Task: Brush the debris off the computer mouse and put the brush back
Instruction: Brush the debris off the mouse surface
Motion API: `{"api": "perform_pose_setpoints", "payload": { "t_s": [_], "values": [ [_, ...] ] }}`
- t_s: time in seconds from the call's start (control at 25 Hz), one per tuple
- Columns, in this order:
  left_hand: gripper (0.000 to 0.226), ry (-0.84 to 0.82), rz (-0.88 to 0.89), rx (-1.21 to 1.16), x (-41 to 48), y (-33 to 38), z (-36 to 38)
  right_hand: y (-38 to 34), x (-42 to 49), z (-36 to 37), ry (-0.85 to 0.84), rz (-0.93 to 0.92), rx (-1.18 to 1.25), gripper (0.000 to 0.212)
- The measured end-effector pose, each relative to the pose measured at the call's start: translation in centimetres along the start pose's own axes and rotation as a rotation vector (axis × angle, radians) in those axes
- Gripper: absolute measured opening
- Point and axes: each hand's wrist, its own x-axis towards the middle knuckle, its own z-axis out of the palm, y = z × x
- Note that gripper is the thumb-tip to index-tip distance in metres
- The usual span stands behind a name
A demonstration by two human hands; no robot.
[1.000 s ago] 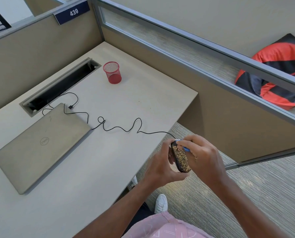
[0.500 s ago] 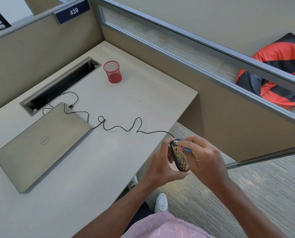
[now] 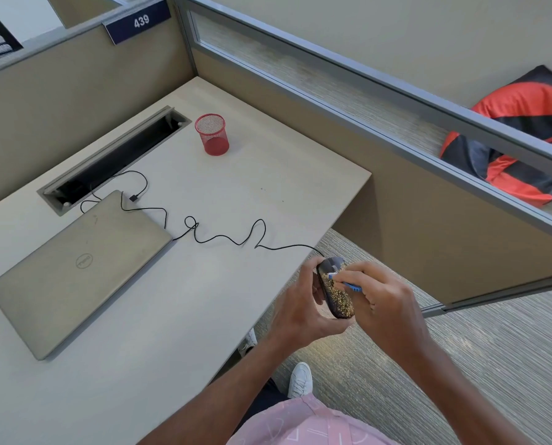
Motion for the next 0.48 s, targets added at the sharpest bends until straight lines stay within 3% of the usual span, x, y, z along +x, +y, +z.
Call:
{"api": "perform_pose_setpoints", "payload": {
  "t_s": [0.2,0.48],
  "values": [
    [0.115,-0.005,-0.009,0.015,-0.2,-0.4,0.1,0.4,1.4,-0.4,0.078,0.046,0.055,0.022],
    [0.116,0.03,0.009,0.02,-0.2,-0.1,-0.4,0.3,1.4,-0.4,0.012,0.056,0.062,0.028]
  ]
}}
